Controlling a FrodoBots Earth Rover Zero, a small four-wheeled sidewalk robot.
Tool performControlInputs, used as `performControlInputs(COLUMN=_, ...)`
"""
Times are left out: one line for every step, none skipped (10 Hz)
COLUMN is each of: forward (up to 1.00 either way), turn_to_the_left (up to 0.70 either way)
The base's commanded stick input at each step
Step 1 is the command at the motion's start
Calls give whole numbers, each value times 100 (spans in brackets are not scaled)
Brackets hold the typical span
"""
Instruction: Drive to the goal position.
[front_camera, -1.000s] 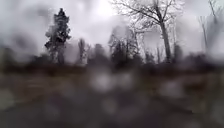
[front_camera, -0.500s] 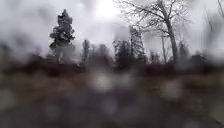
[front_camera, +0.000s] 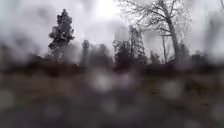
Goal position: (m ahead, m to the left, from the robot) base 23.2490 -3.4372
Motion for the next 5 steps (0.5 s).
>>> performControlInputs(forward=70, turn_to_the_left=0)
performControlInputs(forward=70, turn_to_the_left=0)
performControlInputs(forward=70, turn_to_the_left=0)
performControlInputs(forward=70, turn_to_the_left=0)
performControlInputs(forward=70, turn_to_the_left=0)
